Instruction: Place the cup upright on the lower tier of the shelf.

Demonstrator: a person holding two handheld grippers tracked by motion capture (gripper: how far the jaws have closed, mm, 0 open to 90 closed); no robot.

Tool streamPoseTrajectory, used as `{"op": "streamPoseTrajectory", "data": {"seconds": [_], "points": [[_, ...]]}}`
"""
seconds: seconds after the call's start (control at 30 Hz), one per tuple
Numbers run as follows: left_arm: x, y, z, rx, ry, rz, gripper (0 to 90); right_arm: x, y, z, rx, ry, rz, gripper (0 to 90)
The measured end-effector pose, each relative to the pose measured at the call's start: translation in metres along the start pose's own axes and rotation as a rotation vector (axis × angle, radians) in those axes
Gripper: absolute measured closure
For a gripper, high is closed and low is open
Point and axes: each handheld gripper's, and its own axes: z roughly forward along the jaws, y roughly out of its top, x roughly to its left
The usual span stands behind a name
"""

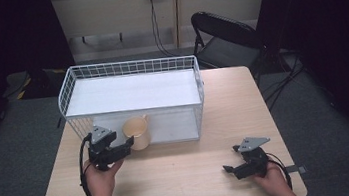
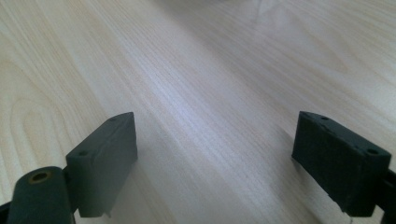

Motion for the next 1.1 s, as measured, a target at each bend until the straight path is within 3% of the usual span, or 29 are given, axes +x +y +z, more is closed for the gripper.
{"op": "streamPoseTrajectory", "data": {"seconds": [0.17, 0.43, 0.63, 0.83, 1.1], "points": [[-0.002, -0.004, -0.001, 0.004, 0.006, 0.023, 29.8, 0.000, 0.000, 0.000, 0.000, 0.001, 0.000, 13.2], [-0.001, -0.010, -0.002, -0.001, 0.002, 0.014, 25.5, 0.000, 0.000, 0.000, 0.000, 0.001, 0.000, 13.2], [-0.004, -0.013, -0.004, 0.008, -0.012, 0.030, 24.5, 0.000, 0.000, 0.000, 0.000, 0.001, 0.000, 13.2], [-0.003, -0.020, 0.007, 0.032, -0.001, 0.013, 23.9, 0.000, 0.000, 0.000, 0.000, 0.001, 0.000, 13.2], [-0.008, -0.022, 0.024, 0.045, 0.017, 0.023, 24.8, 0.000, 0.000, 0.000, 0.000, 0.001, 0.000, 13.2]]}}
